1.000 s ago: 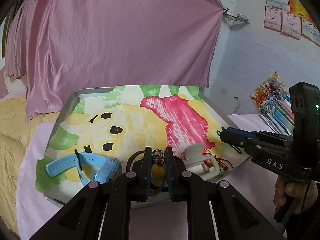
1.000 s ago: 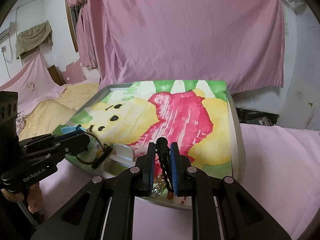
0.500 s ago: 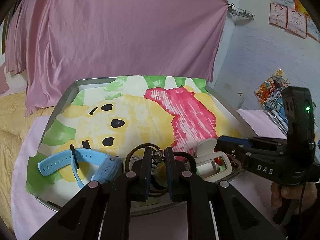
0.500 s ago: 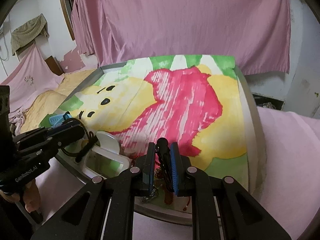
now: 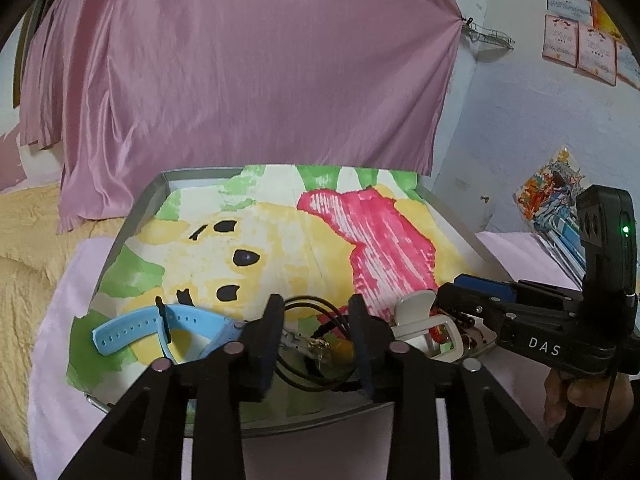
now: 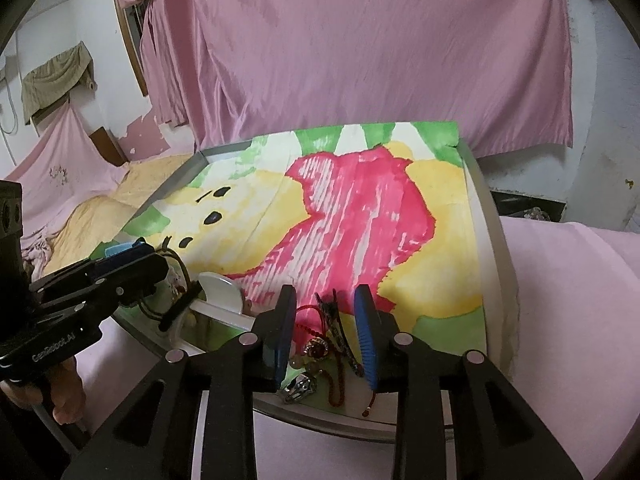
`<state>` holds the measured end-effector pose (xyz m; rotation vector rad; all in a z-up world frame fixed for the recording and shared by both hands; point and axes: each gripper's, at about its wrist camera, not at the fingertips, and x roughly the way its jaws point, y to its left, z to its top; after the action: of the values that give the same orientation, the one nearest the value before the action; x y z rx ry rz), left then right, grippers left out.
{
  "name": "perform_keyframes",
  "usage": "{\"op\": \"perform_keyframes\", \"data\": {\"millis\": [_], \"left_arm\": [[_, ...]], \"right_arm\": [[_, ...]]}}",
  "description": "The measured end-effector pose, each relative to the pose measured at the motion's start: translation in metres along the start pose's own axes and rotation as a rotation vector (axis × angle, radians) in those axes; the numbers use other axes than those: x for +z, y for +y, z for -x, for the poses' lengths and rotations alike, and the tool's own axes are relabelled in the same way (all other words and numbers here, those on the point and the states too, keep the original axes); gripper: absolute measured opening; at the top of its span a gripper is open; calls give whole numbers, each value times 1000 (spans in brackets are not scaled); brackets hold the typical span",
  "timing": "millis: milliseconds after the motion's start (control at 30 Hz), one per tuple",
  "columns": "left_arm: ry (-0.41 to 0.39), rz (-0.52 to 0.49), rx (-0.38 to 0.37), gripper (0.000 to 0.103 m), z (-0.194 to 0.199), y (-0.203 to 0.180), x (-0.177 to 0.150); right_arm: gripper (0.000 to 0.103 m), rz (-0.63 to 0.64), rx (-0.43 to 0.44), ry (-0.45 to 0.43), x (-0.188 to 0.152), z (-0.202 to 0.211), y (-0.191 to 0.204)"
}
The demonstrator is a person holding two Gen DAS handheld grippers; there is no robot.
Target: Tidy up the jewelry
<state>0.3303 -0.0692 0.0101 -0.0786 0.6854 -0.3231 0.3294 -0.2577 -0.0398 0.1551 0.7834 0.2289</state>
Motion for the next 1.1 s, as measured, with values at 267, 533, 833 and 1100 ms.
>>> {"op": "perform_keyframes", "data": {"millis": [267,533,833,1100], "left_arm": [[-42,14,9,50,8,3,3],[-110,35,33,68,22,5,4],[-150,48,67,91,37,6,1],[-182,77,83,96,53,11,-3]], "right_arm": [[28,-20,-8,-57,0,12,-3],[42,-40,-25,-134,-3,27,-2],[57,-45,-39,-192,-9,47,4],[70,-50,-70,-253,-15,67,7]]}}
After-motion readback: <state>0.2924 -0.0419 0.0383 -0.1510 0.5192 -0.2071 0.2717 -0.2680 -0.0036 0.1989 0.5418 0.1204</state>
